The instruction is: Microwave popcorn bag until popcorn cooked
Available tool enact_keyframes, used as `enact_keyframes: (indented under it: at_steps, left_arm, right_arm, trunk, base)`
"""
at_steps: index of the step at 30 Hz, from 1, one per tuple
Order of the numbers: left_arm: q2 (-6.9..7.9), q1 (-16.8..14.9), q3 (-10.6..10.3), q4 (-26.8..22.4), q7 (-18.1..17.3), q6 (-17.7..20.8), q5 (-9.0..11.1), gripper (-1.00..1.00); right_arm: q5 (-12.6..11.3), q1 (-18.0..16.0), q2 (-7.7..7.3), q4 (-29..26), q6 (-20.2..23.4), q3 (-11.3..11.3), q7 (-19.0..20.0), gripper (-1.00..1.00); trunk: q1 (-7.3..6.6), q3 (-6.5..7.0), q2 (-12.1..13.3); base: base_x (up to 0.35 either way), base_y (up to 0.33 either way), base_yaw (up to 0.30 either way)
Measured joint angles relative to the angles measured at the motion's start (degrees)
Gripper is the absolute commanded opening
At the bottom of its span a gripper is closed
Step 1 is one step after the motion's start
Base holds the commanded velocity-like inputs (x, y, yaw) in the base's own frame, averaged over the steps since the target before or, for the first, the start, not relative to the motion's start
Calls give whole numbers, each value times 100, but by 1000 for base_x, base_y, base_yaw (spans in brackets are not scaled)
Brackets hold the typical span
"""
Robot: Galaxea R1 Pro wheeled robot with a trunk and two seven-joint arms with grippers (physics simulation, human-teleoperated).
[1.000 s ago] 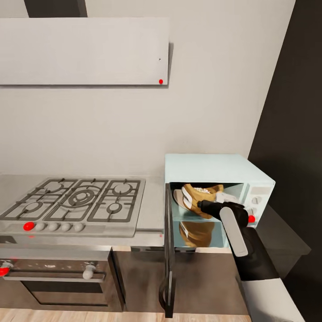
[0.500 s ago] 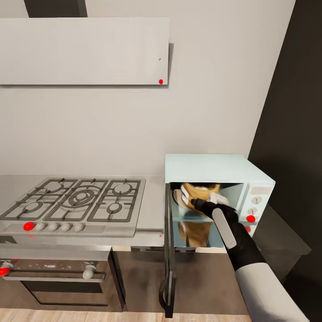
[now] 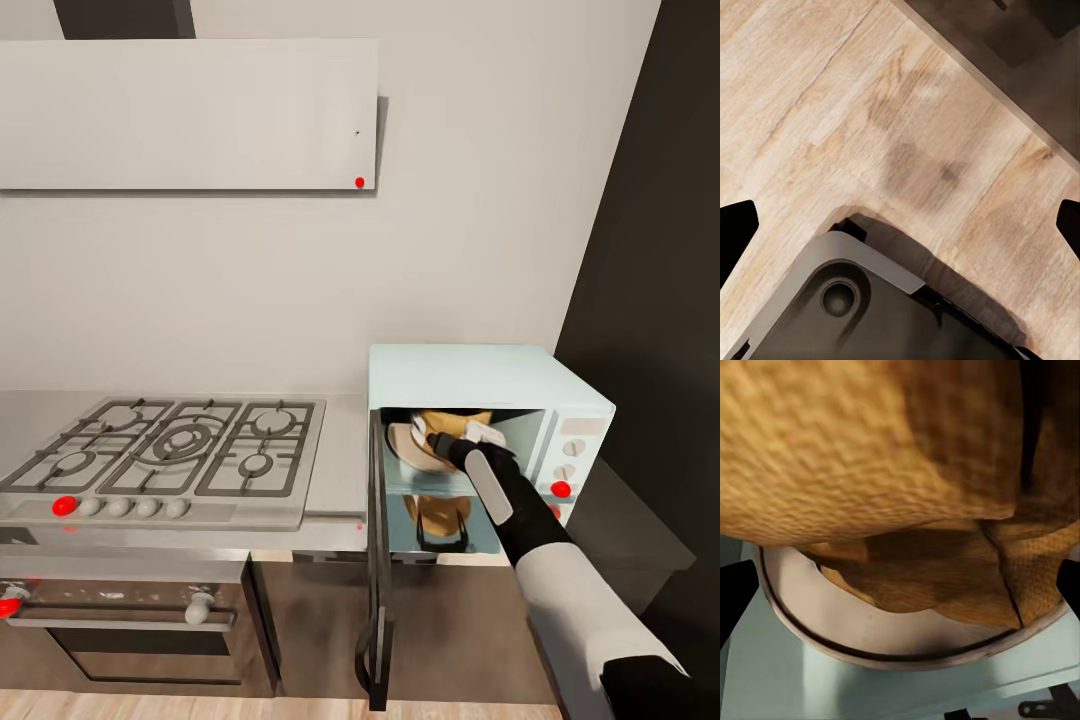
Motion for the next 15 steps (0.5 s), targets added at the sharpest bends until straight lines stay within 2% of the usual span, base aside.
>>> enact_keyframes:
  at_steps: [6, 15]
  left_arm:
    - [-8, 0, 2, -1, 25, -6, -42, 100]
    - [-8, 0, 3, 0, 32, 9, -4, 100]
  right_arm:
    - [68, 64, -19, -258, 32, -1, 111, 100]
    - [27, 95, -94, -480, 4, 7, 159, 100]
  trunk:
    - [1, -2, 0]
    - [4, 0, 0]
  base:
    - [-45, 0, 0]
    - [-311, 0, 0]
